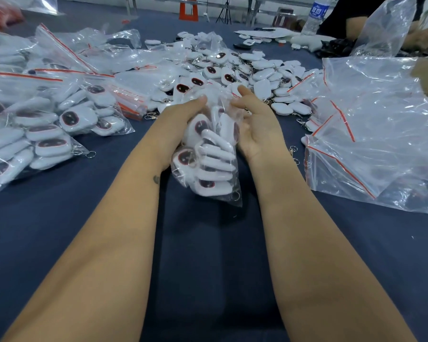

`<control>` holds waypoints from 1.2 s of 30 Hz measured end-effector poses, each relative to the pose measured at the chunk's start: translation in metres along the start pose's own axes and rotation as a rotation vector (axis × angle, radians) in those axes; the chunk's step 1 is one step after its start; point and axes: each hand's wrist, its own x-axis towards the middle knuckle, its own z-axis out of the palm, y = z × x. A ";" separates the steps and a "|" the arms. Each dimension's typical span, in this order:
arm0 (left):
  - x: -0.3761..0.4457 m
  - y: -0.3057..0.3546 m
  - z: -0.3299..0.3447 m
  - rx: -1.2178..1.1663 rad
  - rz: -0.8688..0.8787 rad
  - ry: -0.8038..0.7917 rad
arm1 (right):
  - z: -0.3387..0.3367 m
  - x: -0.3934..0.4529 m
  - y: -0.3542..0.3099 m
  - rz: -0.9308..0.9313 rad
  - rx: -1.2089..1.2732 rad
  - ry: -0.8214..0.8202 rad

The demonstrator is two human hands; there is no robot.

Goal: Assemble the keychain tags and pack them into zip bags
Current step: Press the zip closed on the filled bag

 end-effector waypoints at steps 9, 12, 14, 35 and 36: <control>0.005 0.000 0.001 -0.419 0.056 0.065 | -0.001 0.008 0.006 -0.037 -0.373 0.081; 0.003 0.004 0.004 -0.495 -0.038 0.089 | -0.003 0.008 0.006 -0.046 -0.419 0.092; 0.001 0.006 0.006 -0.562 -0.088 0.118 | -0.005 0.008 0.006 -0.063 -0.425 0.096; 0.012 -0.004 -0.007 -0.494 0.139 0.389 | -0.006 -0.002 0.004 -0.176 -0.416 0.099; 0.012 -0.004 -0.007 -0.504 0.141 0.389 | -0.005 -0.002 0.003 -0.175 -0.412 0.090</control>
